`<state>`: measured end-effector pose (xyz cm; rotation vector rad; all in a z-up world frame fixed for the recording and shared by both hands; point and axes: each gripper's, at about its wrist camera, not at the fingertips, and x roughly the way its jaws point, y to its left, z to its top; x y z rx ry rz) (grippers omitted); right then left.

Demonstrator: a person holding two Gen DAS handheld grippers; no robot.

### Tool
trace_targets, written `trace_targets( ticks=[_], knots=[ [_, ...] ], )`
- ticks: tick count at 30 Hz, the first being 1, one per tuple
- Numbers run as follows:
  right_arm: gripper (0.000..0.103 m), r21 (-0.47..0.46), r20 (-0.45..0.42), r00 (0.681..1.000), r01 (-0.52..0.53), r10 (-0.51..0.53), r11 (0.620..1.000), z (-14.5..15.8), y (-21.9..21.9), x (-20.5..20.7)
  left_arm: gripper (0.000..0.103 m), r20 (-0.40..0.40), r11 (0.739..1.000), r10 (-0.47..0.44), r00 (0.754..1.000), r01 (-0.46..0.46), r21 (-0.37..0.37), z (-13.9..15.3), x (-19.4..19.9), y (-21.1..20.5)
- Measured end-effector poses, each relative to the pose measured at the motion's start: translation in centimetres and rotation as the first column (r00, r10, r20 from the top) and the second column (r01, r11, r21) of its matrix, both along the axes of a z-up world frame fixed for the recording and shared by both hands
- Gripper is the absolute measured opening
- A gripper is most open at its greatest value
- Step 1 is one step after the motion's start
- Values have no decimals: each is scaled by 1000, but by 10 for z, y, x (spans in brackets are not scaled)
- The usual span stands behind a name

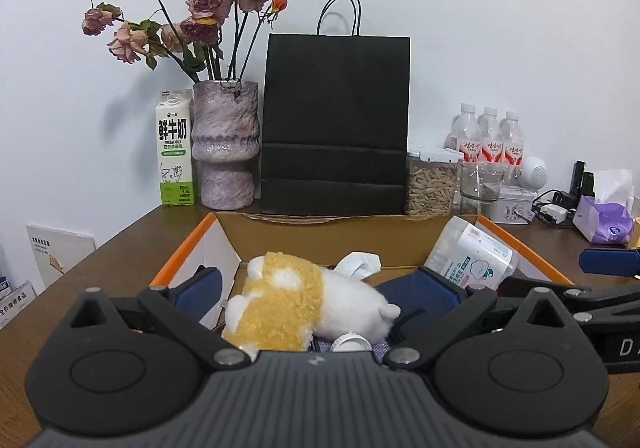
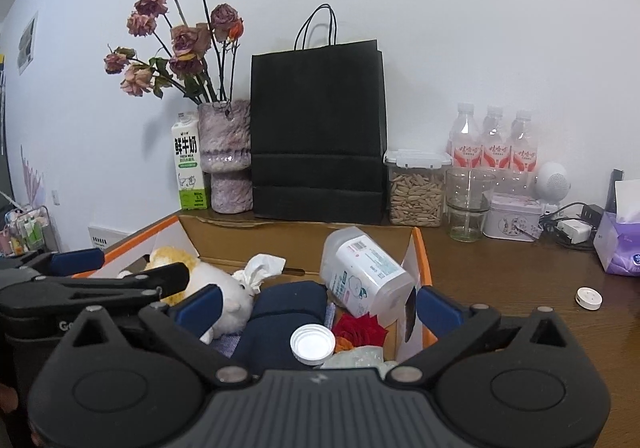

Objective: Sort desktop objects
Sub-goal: 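Carry the cap into the box with the right gripper while the left drops its cap there, then withdraw both open grippers from the box back toward the table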

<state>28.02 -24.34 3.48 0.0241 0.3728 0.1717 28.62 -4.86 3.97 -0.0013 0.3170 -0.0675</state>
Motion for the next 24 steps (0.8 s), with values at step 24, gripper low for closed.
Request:
trace_targets(
  ticks=[24],
  knots=[
    [103,-10,21,998,62,-62,998,-7,-19,-55,103,11,1000,5,1000,-5,-21,-8,-36,8]
  ],
)
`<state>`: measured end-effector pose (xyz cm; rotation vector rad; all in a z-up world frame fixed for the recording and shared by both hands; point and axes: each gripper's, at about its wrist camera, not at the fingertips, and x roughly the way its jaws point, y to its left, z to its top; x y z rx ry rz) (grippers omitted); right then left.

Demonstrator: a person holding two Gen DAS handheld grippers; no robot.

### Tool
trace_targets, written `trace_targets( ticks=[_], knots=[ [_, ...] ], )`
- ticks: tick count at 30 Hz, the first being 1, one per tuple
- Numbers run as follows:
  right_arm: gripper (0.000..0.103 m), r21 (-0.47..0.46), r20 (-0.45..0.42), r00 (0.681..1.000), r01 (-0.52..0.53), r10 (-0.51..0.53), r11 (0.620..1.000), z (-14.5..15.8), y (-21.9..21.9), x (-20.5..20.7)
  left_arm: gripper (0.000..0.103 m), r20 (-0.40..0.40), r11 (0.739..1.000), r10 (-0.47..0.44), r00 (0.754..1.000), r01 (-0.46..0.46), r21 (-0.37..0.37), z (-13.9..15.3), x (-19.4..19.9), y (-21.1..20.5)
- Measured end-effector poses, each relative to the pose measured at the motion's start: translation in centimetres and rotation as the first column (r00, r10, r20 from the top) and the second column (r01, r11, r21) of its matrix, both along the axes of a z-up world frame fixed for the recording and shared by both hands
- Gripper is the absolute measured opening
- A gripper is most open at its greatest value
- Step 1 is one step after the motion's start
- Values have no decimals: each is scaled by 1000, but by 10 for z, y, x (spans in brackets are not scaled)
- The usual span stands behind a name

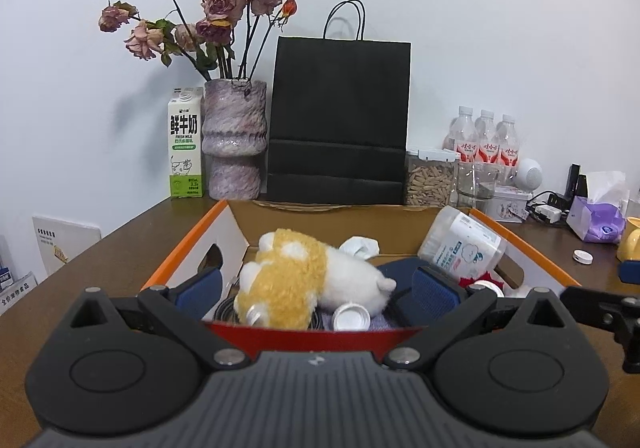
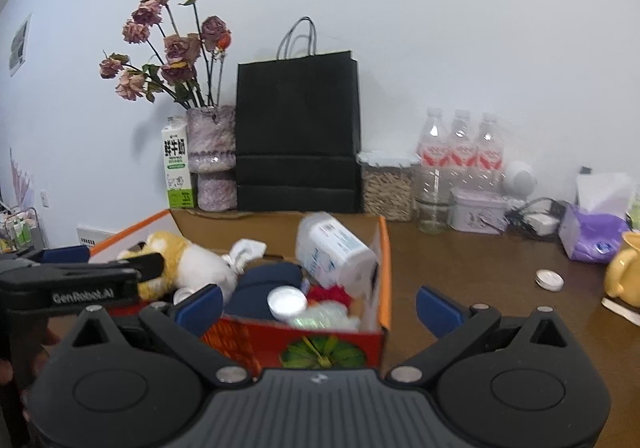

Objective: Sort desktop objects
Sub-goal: 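Withdraw both open grippers from the box back toward the table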

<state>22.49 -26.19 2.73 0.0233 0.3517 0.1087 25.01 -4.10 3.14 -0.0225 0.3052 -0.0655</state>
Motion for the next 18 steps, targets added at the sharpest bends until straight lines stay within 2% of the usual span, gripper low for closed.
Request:
trace_targets(
  ticks=[8,14,18],
  knots=[
    [103,-11,-72,997,30,-31,999,-15,-21,-24,103,-45,998,-65,997,66,16,-1,-22,-5],
    [103,-35,-133,990,47,-51,998,-24,-34,-29,103,-137,991,-125,983,129,25,-10,-29,-25],
    [103,-21,-172,983,65,-68,998,-28,-48,-30,103,-207,983,-170,964,181,35,-19,-29,-42]
  ],
)
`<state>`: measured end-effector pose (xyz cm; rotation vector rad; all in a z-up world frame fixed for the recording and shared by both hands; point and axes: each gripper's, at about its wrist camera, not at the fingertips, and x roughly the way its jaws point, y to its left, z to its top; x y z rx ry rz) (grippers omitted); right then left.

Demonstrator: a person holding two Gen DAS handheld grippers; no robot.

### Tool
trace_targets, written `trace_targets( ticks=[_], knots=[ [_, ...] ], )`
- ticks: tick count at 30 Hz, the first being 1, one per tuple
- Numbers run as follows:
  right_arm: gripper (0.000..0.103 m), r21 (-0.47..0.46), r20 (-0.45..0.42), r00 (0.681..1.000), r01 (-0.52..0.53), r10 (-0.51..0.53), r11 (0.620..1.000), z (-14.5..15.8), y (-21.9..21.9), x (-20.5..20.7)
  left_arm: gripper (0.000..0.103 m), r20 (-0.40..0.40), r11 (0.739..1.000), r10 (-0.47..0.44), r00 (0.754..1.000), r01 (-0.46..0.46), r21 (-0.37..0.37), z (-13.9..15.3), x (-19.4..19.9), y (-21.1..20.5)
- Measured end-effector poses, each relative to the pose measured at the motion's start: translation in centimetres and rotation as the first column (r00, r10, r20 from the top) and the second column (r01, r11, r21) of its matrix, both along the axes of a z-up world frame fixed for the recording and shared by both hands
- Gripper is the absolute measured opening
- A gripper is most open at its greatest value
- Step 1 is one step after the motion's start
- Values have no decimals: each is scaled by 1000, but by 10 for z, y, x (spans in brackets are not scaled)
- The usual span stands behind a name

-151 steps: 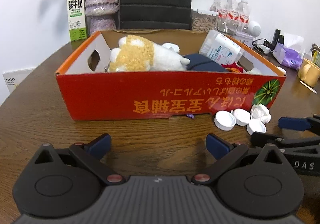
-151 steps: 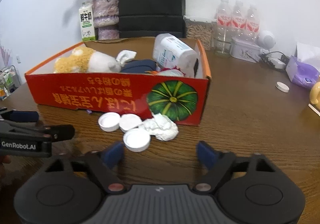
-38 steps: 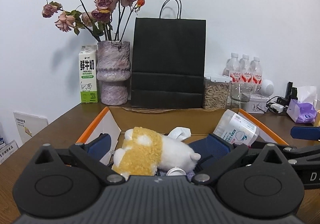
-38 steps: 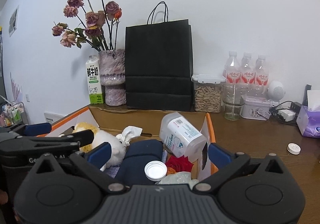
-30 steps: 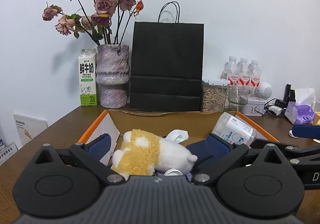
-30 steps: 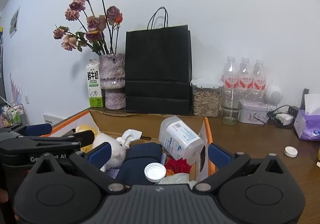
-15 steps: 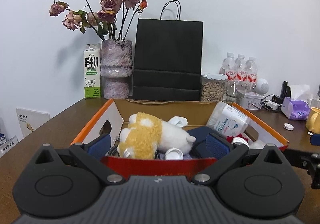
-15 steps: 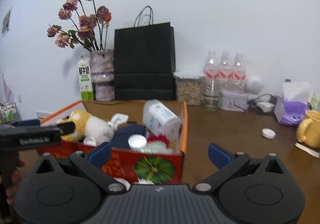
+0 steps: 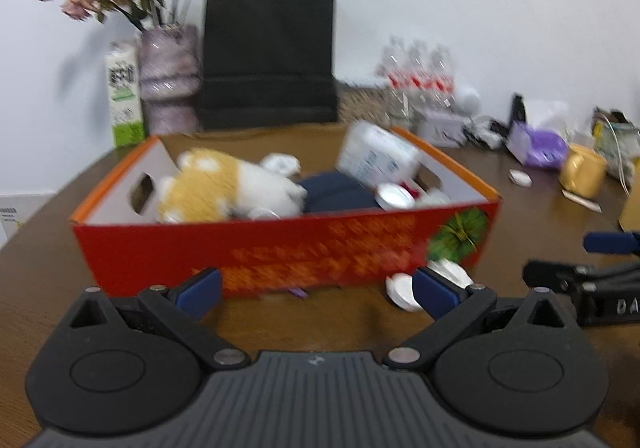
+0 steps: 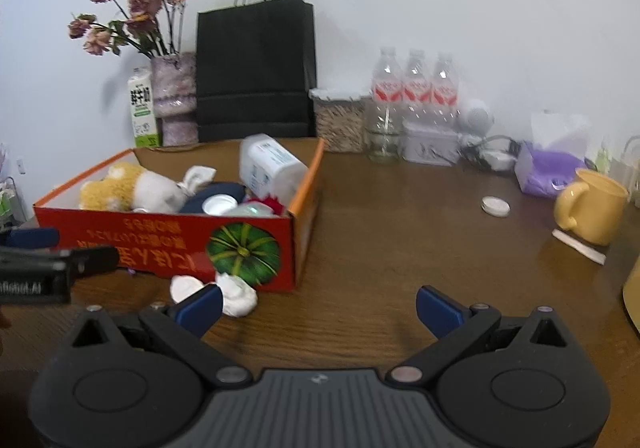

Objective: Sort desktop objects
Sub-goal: 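Withdraw both open grippers from the box back toward the table, then grasp the crumpled tissue with the right gripper while the left grasps the last white cap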

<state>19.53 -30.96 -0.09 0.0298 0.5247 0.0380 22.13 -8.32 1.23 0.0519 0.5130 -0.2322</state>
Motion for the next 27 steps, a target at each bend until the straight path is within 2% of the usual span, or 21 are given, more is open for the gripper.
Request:
trace_targets(
  ticks=[8,10,12,19,21,23,24,26,27],
  knots=[
    [103,7,-43,999,6,-6,1000,-6,-16,8,101,-60,999,-20,998,23,44,-13,15,-33],
    [103,6,-49,999,9,-9,1000,-6,-19,13,94,-72,998,-15,997,19,58,-15,21,-40],
    [103,8,-52,999,11,-11,1000,-6,-21,19,82,-85,998,-2,996,8,69,-18,25,-45],
    [103,52,-50,999,4,-2,999,-13,-27,27,68,-110,998,7,994,-1,59,-22,31,-50],
    [103,43,-54,999,5,-2,999,-15,-27,29,55,-119,998,11,993,-4,58,-23,32,-51],
    [103,41,-52,999,1,2,999,-16,-26,28,50,-126,999,9,992,-3,50,-24,33,-52],
    [103,44,-50,999,-4,6,999,-17,-26,28,43,-125,999,11,992,-5,48,-23,33,-52],
    [103,46,-49,999,-10,13,999,-17,-25,28,35,-124,999,12,992,-7,40,-23,34,-52],
    [103,43,-50,999,-13,15,999,-18,-25,28,27,-125,999,11,992,-7,38,-23,34,-52]
  ],
)
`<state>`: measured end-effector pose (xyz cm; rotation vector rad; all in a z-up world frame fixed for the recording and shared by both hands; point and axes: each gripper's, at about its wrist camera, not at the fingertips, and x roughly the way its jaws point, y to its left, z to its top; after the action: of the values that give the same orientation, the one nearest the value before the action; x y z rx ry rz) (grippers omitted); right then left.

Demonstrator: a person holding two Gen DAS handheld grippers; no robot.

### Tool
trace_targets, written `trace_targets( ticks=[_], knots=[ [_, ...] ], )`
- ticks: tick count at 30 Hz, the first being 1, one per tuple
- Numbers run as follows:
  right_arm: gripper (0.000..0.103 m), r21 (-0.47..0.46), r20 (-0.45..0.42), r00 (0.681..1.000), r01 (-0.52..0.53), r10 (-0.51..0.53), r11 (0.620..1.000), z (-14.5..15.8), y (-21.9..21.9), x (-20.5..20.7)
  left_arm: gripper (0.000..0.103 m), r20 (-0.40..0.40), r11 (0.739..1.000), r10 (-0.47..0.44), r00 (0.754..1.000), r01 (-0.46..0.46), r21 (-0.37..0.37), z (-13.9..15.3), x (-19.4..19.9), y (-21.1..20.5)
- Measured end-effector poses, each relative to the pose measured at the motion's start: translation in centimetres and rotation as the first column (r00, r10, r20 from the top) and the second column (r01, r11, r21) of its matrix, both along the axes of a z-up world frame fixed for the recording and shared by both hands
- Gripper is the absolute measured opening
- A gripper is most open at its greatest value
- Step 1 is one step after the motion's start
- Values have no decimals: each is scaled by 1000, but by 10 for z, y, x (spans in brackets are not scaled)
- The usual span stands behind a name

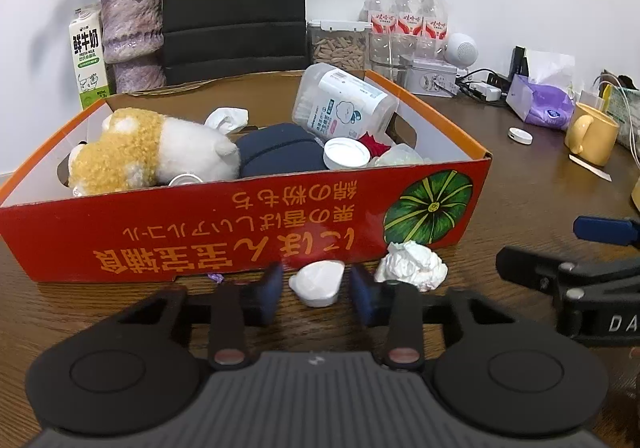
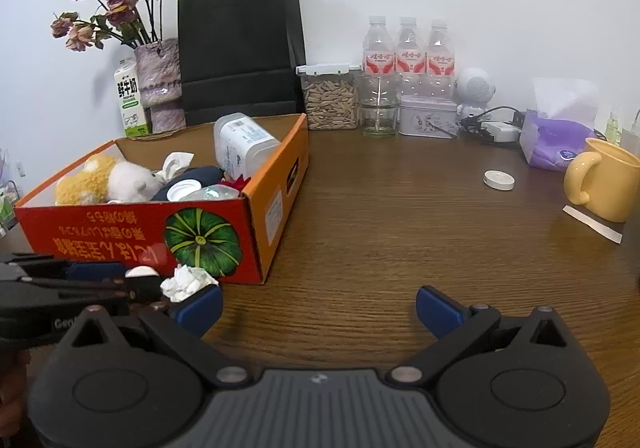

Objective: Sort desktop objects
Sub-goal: 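Grasp the crumpled tissue with the right gripper while the left grasps the last white cap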

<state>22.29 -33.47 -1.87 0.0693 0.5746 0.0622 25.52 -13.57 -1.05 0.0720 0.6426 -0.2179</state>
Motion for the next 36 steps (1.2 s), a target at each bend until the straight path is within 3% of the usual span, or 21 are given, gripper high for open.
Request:
trace_targets(
  ticks=[18,25,31,36],
  knots=[
    [103,31,-2,1000,1,-1,1000,-1,-1,0,27,25,999,-5,1000,6,-39,9,-15,20],
    [102,-1,12,998,-57,57,998,3,30,-3,27,47,997,17,999,-13,-71,16,-20,49],
    [92,-17,-32,995,-94,94,995,2,63,11,27,59,995,31,998,-25,-94,18,-20,72],
    [73,-16,-72,995,-63,62,998,0,80,26,27,66,993,34,997,-26,-116,18,-19,86]
  ],
)
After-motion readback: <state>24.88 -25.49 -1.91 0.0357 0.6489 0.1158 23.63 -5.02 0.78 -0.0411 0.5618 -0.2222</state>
